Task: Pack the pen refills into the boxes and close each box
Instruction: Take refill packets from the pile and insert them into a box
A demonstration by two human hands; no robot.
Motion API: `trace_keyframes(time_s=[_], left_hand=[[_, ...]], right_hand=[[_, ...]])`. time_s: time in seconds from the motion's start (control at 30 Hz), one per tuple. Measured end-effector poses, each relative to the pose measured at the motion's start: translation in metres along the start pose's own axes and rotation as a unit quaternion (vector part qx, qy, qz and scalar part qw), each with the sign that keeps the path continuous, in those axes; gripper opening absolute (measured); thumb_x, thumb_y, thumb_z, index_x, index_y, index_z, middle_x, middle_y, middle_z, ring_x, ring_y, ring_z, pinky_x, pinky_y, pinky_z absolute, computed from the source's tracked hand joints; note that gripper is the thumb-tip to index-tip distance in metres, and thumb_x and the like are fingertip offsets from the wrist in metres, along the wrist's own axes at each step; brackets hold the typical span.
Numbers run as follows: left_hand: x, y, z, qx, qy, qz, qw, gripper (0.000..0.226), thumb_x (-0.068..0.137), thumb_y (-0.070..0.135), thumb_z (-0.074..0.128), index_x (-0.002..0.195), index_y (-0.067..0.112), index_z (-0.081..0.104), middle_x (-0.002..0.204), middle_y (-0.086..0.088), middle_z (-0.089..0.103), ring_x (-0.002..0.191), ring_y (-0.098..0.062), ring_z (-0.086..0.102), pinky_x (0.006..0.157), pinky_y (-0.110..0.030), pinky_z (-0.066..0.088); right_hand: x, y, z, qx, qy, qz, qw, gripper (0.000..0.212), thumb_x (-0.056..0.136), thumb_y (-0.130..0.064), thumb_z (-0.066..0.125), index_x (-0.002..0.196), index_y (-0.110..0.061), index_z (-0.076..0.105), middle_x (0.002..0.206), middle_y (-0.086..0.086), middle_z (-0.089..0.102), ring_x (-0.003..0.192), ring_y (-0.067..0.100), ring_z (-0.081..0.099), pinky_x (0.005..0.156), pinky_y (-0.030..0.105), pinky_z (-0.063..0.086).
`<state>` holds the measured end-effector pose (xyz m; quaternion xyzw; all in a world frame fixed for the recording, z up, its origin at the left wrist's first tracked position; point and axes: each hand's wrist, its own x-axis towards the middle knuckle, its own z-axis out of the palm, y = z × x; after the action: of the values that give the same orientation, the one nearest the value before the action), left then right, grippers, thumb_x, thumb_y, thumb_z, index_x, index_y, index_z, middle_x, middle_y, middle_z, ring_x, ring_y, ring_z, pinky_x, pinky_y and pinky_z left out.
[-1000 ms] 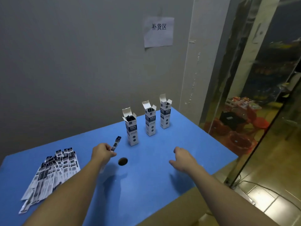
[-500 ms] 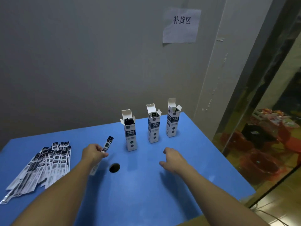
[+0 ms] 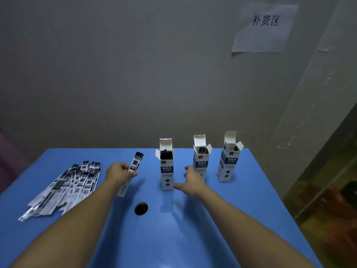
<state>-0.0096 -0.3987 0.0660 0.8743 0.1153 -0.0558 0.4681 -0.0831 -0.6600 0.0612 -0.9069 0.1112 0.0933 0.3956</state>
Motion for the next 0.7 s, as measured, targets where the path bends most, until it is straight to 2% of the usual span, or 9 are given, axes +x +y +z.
trace_keyframes(time_s=[0.1,0.17,0.23,0.3,0.4,0.53,0.6,0.7], left_hand=[[-0.012,0.001,-0.005,-0.032,0.025,-0.015,0.999,0.019,0.074,0.016,0.087,0.075,0.011,0.069,0.078,-0.007,0.070,0.080,-0.027,0.064,0.081,-0.040,0.053],[-0.026,0.003,-0.009,-0.067,0.046,-0.022,0.996,0.021,0.074,0.013,0.087,0.084,0.006,0.070,0.083,-0.008,0.068,0.082,-0.025,0.061,0.078,-0.035,0.049],[-0.041,0.007,-0.014,-0.099,0.070,-0.025,0.992,0.031,0.075,0.011,0.086,0.098,0.000,0.070,0.091,-0.009,0.067,0.088,-0.025,0.061,0.081,-0.034,0.046],[-0.059,0.015,-0.020,-0.132,0.095,-0.019,0.987,0.024,0.076,0.006,0.084,0.093,0.001,0.068,0.087,-0.006,0.066,0.085,-0.023,0.061,0.082,-0.033,0.047],[-0.086,0.031,-0.026,-0.154,0.113,0.021,0.981,0.015,0.080,0.002,0.080,0.080,0.011,0.067,0.076,-0.001,0.068,0.075,-0.018,0.063,0.069,-0.027,0.048],[-0.117,0.050,-0.037,-0.199,0.135,0.073,0.968,0.013,0.083,-0.001,0.076,0.087,0.009,0.070,0.082,-0.005,0.071,0.075,-0.015,0.066,0.073,-0.029,0.051],[-0.128,0.061,-0.043,-0.228,0.144,0.097,0.958,0.013,0.083,-0.003,0.075,0.091,0.007,0.070,0.088,-0.011,0.072,0.080,-0.020,0.067,0.080,-0.033,0.056],[-0.142,0.077,-0.052,-0.257,0.138,0.135,0.947,0.015,0.083,-0.005,0.073,0.091,0.007,0.070,0.084,-0.008,0.072,0.080,-0.019,0.067,0.082,-0.035,0.054]], right_hand=[[0.017,-0.009,-0.002,0.052,0.002,-0.017,0.998,0.094,0.080,-0.036,0.082,0.151,-0.012,0.026,0.148,0.008,0.044,0.132,0.025,0.048,0.101,0.032,0.043],[0.026,-0.014,-0.004,0.057,0.004,-0.036,0.998,0.089,0.080,-0.032,0.082,0.149,-0.013,0.029,0.148,0.008,0.045,0.133,0.025,0.047,0.101,0.032,0.041],[0.034,-0.019,-0.006,0.074,0.001,-0.050,0.996,0.085,0.080,-0.029,0.083,0.147,-0.014,0.033,0.148,0.006,0.046,0.133,0.025,0.048,0.102,0.033,0.042],[0.040,-0.022,-0.005,0.110,-0.009,-0.055,0.992,0.078,0.079,-0.025,0.084,0.143,-0.016,0.040,0.144,0.003,0.049,0.129,0.023,0.050,0.100,0.033,0.045],[0.044,-0.023,-0.002,0.140,-0.036,-0.099,0.985,0.054,0.076,-0.016,0.085,0.121,-0.021,0.054,0.127,-0.002,0.060,0.114,0.020,0.056,0.088,0.030,0.044],[0.030,-0.022,0.005,0.158,-0.036,-0.189,0.968,0.039,0.072,-0.011,0.084,0.100,-0.021,0.058,0.099,-0.009,0.066,0.094,0.014,0.062,0.071,0.017,0.047],[0.019,-0.021,0.007,0.180,-0.022,-0.229,0.956,0.037,0.073,-0.009,0.082,0.100,-0.022,0.059,0.097,-0.011,0.068,0.092,0.005,0.063,0.073,0.014,0.050],[0.011,-0.022,0.005,0.192,-0.040,-0.263,0.945,0.038,0.075,-0.006,0.081,0.101,-0.023,0.060,0.101,-0.009,0.069,0.093,-0.006,0.063,0.081,0.020,0.056]])
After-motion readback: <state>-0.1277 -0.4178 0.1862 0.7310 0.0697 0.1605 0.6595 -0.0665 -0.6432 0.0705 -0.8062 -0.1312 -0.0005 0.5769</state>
